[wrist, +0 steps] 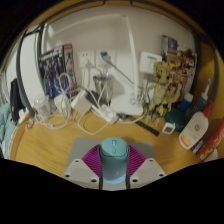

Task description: Arrange mouse

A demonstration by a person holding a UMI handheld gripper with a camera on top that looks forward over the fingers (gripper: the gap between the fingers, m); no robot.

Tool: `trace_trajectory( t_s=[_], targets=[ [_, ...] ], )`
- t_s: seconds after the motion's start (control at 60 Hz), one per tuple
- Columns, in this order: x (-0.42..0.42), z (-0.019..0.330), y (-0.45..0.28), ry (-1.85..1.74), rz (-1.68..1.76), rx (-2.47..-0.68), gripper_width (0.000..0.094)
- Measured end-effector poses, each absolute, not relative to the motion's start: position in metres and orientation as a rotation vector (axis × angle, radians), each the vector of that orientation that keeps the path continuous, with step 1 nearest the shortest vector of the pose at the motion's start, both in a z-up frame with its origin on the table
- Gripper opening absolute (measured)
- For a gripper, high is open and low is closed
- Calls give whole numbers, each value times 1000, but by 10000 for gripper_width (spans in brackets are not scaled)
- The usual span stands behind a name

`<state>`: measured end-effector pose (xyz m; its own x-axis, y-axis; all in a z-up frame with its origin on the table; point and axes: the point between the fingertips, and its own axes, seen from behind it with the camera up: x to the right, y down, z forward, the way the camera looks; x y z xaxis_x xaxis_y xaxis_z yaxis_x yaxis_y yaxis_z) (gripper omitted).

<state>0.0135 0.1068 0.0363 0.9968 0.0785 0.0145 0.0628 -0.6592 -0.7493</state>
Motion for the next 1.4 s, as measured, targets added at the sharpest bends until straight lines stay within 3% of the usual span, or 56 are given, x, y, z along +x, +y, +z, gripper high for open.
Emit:
trace_trajectory(
  t_s=[0.15,0.267,0.417,0.533,0.567,0.8,0.933,1.1,1.4],
  targets=[
    [19,-17,83,-121,-9,-2389,318],
    [21,-17,83,-107,-4,-2382,345],
    [22,-17,86,-97,6,-2408,502],
    [31,7,83,-49,-37,-2393,842],
    [32,20,83,-45,-46,-2378,875],
    [10,154,56,36,4,-2245,870],
    [-14,204,11,81,56,-2234,871],
    [-32,237,-31,110,84,-2217,870],
    [-31,255,-66,64,37,-2185,870]
  ],
)
